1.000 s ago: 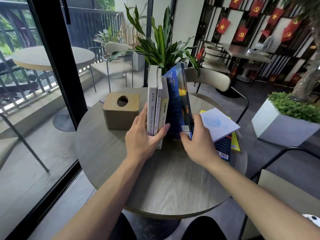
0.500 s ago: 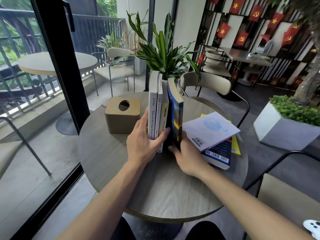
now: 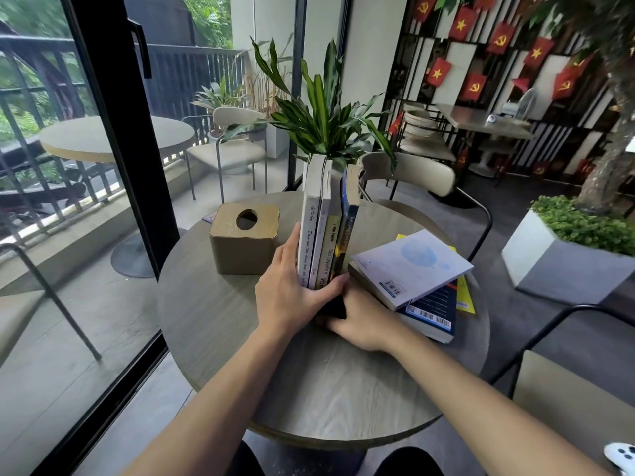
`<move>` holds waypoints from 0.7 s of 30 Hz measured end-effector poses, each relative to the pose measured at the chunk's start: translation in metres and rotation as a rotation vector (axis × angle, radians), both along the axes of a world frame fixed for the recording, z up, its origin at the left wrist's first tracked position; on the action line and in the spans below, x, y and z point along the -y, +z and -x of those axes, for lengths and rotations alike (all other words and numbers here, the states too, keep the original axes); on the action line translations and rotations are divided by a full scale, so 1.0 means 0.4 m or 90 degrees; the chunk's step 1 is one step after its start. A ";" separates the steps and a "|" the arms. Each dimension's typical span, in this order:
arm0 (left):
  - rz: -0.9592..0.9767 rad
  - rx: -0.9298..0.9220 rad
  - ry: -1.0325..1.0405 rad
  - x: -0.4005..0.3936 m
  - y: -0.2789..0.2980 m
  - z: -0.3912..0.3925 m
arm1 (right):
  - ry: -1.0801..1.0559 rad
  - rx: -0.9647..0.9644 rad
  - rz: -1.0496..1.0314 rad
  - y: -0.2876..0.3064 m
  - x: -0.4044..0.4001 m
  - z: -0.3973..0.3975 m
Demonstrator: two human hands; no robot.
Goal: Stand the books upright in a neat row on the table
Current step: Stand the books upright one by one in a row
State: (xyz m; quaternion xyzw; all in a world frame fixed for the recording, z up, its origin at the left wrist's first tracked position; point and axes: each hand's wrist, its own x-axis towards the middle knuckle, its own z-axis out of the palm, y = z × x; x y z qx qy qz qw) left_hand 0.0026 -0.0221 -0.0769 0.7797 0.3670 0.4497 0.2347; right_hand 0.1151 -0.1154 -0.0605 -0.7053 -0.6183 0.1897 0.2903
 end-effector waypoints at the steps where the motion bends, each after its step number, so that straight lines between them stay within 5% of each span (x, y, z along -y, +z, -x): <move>1: 0.003 0.001 0.002 0.000 -0.001 0.000 | -0.008 0.008 -0.002 -0.002 0.005 -0.002; 10: 0.002 -0.002 -0.007 -0.013 -0.016 -0.002 | -0.166 0.076 -0.225 -0.004 0.092 -0.025; 14: 0.000 -0.007 -0.004 -0.017 -0.021 -0.004 | -0.222 0.224 -0.333 0.020 0.116 -0.057; 21: -0.002 -0.001 -0.002 -0.019 -0.024 -0.001 | -0.383 0.342 -0.207 0.003 0.116 -0.119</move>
